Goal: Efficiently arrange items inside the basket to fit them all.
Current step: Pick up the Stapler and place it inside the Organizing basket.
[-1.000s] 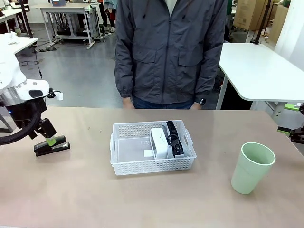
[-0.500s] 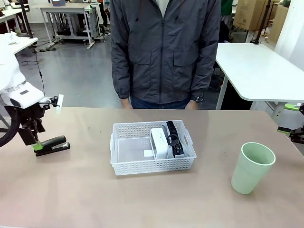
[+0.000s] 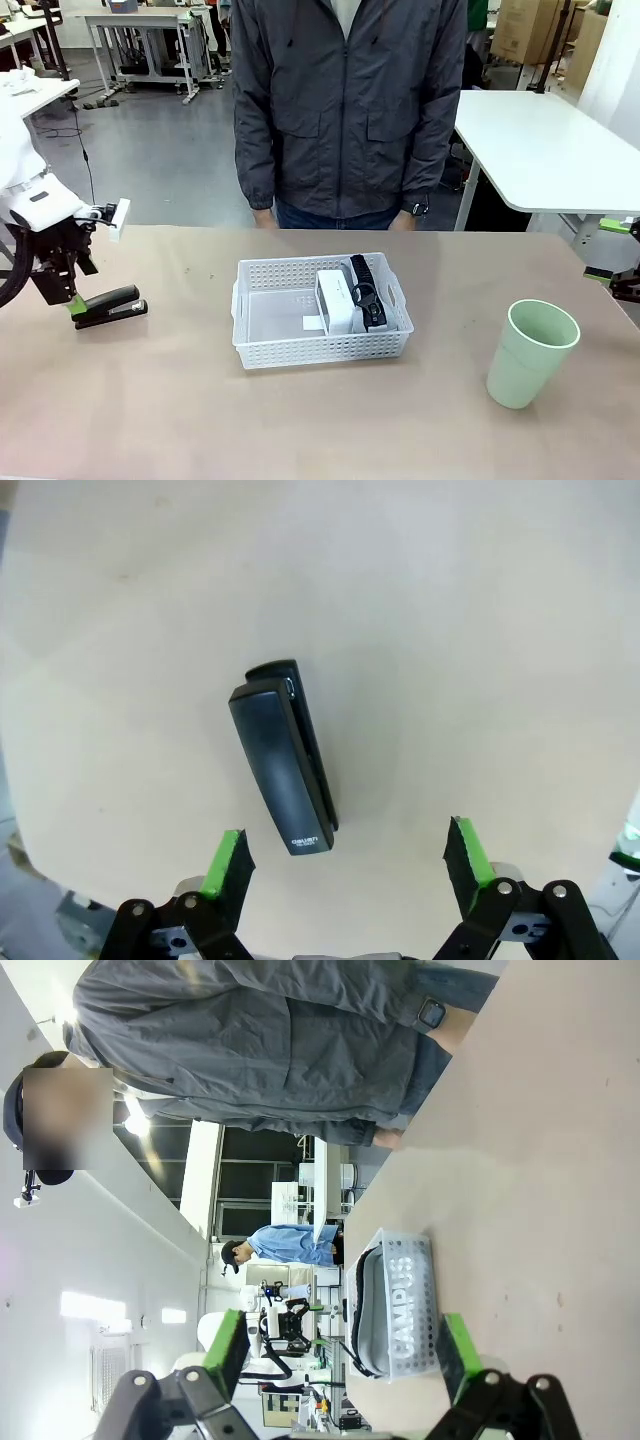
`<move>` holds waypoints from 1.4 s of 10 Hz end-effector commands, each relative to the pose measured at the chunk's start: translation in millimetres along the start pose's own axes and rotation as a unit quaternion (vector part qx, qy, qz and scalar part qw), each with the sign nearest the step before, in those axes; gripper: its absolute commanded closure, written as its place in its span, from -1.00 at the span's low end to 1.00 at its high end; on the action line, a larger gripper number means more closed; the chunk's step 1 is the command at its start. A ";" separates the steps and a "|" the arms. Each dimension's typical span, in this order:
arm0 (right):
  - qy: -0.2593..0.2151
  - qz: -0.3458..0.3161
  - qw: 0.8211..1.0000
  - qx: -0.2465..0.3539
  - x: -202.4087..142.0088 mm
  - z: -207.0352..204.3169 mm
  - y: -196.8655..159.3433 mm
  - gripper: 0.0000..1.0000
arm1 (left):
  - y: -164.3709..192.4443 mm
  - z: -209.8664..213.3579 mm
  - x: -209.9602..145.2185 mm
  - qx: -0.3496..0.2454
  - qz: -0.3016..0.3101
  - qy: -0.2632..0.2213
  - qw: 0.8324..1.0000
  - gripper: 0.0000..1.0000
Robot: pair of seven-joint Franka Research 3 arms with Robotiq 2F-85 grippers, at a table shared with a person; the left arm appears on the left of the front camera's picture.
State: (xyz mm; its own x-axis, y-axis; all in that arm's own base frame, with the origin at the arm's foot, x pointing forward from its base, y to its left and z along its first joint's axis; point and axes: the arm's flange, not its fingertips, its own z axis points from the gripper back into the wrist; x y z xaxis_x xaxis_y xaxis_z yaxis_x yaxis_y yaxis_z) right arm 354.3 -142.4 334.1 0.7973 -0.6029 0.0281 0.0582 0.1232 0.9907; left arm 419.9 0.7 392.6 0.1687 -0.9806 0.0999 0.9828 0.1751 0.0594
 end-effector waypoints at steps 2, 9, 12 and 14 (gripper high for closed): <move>0.005 -0.010 1.000 -0.002 -3.3 4.4 4.5 -1.00 | 0.0 0.0 0.0 0.000 0.000 0.000 1.000 -1.00; 0.005 -0.010 1.000 -0.002 -3.3 4.4 4.5 -1.00 | 38.4 -63.7 -23.6 0.004 0.010 -0.004 1.000 -1.00; 0.005 -0.010 1.000 -0.002 -3.3 4.4 4.5 -1.00 | 45.2 -87.4 -13.5 -0.001 0.007 -0.026 1.000 -1.00; 0.005 -0.010 1.000 -0.002 -3.3 4.4 4.5 -1.00 | 45.8 -87.4 -12.1 -0.006 0.007 -0.029 1.000 -1.00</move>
State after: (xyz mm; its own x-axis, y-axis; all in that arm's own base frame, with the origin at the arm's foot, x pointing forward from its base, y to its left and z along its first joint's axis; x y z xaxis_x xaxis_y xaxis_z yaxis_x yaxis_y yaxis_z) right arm 354.2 -142.6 334.1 0.7971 -0.6032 0.0281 0.0581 0.1230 0.9907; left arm 466.0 5.0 305.6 0.1962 -0.9716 0.1323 0.9782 0.2033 0.0422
